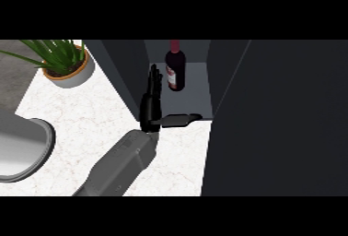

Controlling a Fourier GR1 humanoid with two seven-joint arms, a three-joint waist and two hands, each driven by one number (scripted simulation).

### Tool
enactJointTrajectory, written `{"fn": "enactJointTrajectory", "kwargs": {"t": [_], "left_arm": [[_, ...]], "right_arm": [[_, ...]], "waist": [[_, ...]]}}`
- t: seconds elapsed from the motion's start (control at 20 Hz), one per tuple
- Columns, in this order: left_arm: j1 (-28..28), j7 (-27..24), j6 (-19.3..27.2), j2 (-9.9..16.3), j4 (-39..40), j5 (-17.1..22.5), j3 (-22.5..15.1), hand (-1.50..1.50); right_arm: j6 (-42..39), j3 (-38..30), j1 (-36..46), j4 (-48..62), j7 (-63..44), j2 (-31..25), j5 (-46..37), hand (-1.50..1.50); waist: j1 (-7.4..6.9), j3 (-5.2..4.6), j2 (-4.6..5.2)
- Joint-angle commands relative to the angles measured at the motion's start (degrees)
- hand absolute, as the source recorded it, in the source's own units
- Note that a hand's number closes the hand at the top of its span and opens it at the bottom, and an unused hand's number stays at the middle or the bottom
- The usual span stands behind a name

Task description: Pick up the wine, place it into the cabinet and close the cabinet

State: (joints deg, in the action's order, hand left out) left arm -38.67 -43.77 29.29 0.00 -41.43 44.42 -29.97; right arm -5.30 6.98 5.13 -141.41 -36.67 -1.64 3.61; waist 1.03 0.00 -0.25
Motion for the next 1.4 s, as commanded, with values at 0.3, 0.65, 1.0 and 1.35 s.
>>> {"fn": "enactJointTrajectory", "kwargs": {"t": [0.3,0.65,1.0,1.35], "left_arm": [[13.3,6.53,11.4,2.34,-26.12,-7.17,-8.81,-1.5],[24.47,10.99,17.28,7.49,-45.08,-11.29,-13.51,-1.5],[34.13,11.46,22.81,7.48,-55.03,-18.06,-18.78,-1.5],[38.75,14.9,16.2,17.51,-66.27,-18.48,-18.68,-1.5]], "right_arm": [[0.56,-0.36,-1.03,-2.44,0.17,0.11,1.54,-1.5],[2.04,1.6,-0.18,-5.35,-3.0,0.18,-1.12,-1.5],[-0.03,-4.9,3.04,-3.68,-4.45,-2.98,5.49,-1.5],[-1.48,0.37,-1.27,-2.77,-3.39,-0.31,6.67,-1.5]], "waist": [[-1.25,0.02,0.07],[-1.43,0.01,-0.02],[-1.37,0.0,0.12],[-1.23,0.01,0.14]]}}
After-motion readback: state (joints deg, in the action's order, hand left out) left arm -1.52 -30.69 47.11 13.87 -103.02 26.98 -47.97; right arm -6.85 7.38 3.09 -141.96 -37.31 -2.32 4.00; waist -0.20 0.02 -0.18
